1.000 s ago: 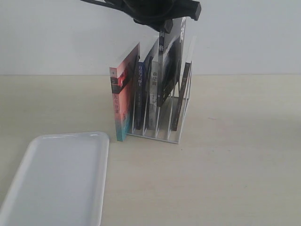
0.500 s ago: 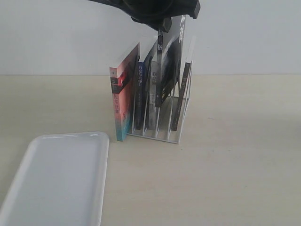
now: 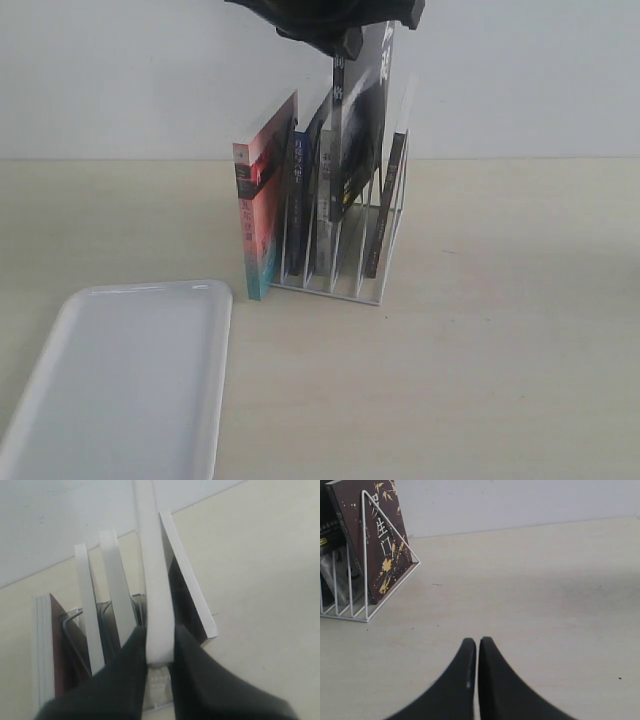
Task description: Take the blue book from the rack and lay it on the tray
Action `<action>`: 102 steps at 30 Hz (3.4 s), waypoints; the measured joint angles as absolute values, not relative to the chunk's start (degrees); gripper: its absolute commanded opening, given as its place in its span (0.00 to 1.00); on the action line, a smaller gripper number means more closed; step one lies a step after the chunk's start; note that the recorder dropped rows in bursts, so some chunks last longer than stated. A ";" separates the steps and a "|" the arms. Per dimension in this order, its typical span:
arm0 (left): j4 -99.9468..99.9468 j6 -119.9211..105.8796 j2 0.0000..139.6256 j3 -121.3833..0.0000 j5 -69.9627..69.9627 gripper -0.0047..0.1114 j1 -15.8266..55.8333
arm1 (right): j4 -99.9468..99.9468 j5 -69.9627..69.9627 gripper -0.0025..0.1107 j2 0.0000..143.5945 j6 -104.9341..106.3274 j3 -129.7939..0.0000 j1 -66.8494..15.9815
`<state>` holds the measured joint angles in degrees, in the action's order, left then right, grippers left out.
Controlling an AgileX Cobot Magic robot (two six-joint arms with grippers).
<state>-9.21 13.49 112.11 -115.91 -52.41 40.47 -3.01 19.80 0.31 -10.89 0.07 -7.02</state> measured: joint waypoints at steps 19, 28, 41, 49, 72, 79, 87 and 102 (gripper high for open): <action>-9.21 14.60 113.79 -115.91 -52.19 0.08 40.47 | -3.01 19.80 0.03 0.31 -10.89 0.07 -7.02; -9.09 15.80 117.48 -115.91 -50.97 0.08 40.47 | -3.01 19.80 0.03 0.31 -10.89 0.07 -7.02; -9.09 18.14 120.96 -115.91 -49.66 0.08 40.47 | -3.01 19.80 0.03 0.31 -10.89 0.07 -7.02; -7.27 18.30 120.96 -115.91 -50.01 0.49 40.47 | -3.01 19.80 0.03 0.31 -10.89 0.07 -7.02; -5.39 16.25 118.26 -115.91 -51.45 0.61 40.57 | -3.01 19.80 0.03 0.31 -10.89 0.07 -7.02; -5.66 10.98 112.94 -115.91 -58.93 0.52 40.57 | -3.01 19.80 0.03 0.31 -10.89 0.07 -7.02; -7.90 9.39 110.25 -115.91 -61.14 0.47 40.57 | -3.01 19.80 0.03 0.31 -10.89 0.07 -7.02; -4.18 7.22 111.21 -115.91 -61.46 0.48 35.49 | -3.01 19.80 0.03 0.31 -10.89 0.07 -7.02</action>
<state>-4.18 7.22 111.21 -115.91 -61.46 35.49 -3.01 19.80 0.31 -10.89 0.07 -7.02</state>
